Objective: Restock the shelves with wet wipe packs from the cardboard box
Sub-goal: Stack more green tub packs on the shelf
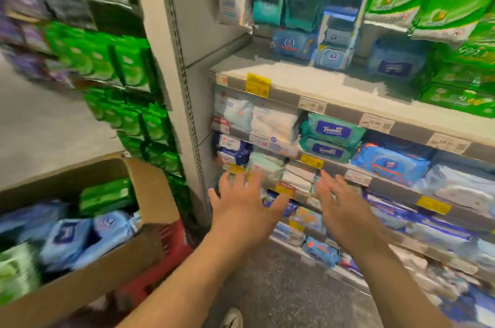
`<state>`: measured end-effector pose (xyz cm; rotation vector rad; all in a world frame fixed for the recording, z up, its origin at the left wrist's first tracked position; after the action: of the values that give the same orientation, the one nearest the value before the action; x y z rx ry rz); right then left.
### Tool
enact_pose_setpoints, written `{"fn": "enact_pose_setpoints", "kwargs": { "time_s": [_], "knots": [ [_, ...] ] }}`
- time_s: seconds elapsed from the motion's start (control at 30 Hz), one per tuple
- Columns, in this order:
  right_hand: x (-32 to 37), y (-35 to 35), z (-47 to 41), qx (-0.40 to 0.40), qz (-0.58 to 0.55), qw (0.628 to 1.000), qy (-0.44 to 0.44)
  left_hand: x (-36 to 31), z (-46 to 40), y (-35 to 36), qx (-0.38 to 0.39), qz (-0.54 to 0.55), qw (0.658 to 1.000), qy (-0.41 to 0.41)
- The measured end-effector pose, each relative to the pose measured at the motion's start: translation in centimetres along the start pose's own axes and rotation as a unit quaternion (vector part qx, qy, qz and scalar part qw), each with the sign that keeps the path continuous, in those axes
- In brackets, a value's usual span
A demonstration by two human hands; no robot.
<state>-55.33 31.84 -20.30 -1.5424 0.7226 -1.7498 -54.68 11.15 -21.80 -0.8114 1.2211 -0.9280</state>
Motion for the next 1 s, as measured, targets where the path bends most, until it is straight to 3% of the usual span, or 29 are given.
{"fn": "enact_pose_setpoints", "kwargs": {
  "time_s": [0.33,0.77,1.0],
  "knots": [
    [13.2,13.8,-1.3,0.138,0.02,0.984,-0.112,17.4,6.5,-6.4,-0.073,-0.003,0.986,-0.151],
    [31.8,32.6,-0.6,0.255,0.034,0.95,-0.175,43.7,9.8,-10.5,-0.074,0.079,0.954,-0.279],
    [39.6,44.9,-1.4,0.31,0.054,0.937,-0.149,59.4,10.7,-11.0,-0.058,0.241,0.911,-0.331]
  ]
}}
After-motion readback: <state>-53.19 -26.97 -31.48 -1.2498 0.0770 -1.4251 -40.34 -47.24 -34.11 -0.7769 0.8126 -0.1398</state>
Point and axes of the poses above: each hand's wrist, its own z-axis away from the middle knuckle, its own y-axis out of the palm, x = y × z, the point moved 10 cm from there along -z, towards the middle knuckle, and after that the axes turned 7 degrees about x, right-handed, at the moved point
